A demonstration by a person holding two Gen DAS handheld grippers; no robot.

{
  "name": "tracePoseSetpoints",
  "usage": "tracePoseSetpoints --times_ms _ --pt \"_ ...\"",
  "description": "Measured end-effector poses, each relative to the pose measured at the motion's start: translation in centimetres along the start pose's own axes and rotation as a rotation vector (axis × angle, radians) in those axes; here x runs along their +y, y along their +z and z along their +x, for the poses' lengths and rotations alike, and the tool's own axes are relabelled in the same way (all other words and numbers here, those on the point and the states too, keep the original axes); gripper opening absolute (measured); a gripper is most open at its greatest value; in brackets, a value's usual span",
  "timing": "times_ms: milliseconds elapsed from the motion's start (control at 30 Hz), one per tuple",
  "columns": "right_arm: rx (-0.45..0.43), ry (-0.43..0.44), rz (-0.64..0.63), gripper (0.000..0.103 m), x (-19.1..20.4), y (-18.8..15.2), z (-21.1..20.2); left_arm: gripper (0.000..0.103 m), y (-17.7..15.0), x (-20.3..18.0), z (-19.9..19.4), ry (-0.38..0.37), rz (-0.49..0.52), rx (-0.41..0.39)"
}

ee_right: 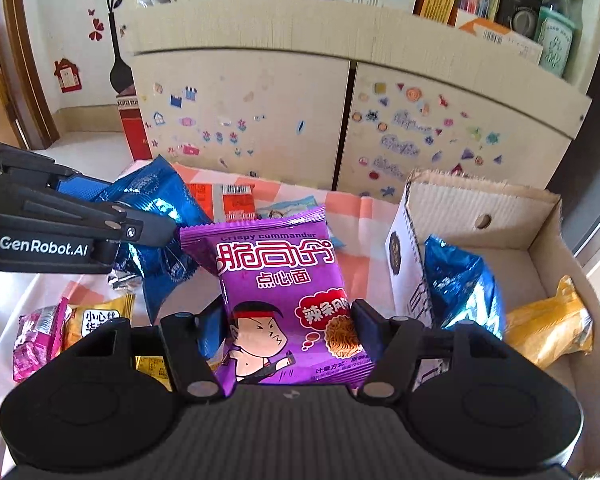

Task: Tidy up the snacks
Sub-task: 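Close right tool on purple packet while left tool grasps blue foil packet, then lift purple and blue foil packets and carry both over the cardboard box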

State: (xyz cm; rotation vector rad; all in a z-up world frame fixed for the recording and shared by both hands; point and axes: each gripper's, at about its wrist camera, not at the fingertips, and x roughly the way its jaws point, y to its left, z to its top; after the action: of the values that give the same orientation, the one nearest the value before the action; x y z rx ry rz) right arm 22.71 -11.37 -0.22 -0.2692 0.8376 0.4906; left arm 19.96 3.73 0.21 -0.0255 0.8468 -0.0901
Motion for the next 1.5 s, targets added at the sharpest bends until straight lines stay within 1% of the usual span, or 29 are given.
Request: tracePoseSetpoints --times_ms 100,300,567,700,833,1033,1233,1367,1500 --pt "-0.019 -0.007 0.001 0.071 -0.2 0.2 -0.5 0.039 0.2 0.1 -0.4 0.022 -0.001 -0.026" --pt "-0.066 -0.020 0.012 0.071 -0.8 0.6 -1.9 0.039 0.5 0.2 -0.5 0.033 -0.020 -0.043" --pt "-0.137 -0.046 0.052 0.071 -2.8 1.3 -4.8 0.039 1.2 -0.4 -1.0 0.006 -0.048 -0.072" --pt "-0.167 -0.070 0.079 0.071 -4.5 1.5 -6.3 0.039 1.7 -1.2 -1.3 -0.009 -0.050 -0.098" --pt "-0.189 -0.105 0.112 0.071 -6.2 1.3 -7.5 0.039 2.1 -2.4 -1.4 -0.040 -0.046 -0.115" --pt "-0.209 -0.156 0.162 0.071 -8.7 0.8 -9.2 0.039 2.8 -4.9 -1.7 -0.113 -0.040 -0.144" --pt "-0.212 -0.211 0.231 0.071 -10.6 0.4 -10.1 0.039 3.6 -8.1 -2.4 -0.224 -0.029 -0.171" --pt "-0.209 -0.247 0.270 0.071 -11.4 0.0 -10.3 0.039 3.8 -10.3 -2.7 -0.305 0.002 -0.182" --pt "-0.206 -0.282 0.322 0.071 -12.2 -0.3 -10.5 0.040 3.7 -12.6 -2.0 -0.384 0.020 -0.167"
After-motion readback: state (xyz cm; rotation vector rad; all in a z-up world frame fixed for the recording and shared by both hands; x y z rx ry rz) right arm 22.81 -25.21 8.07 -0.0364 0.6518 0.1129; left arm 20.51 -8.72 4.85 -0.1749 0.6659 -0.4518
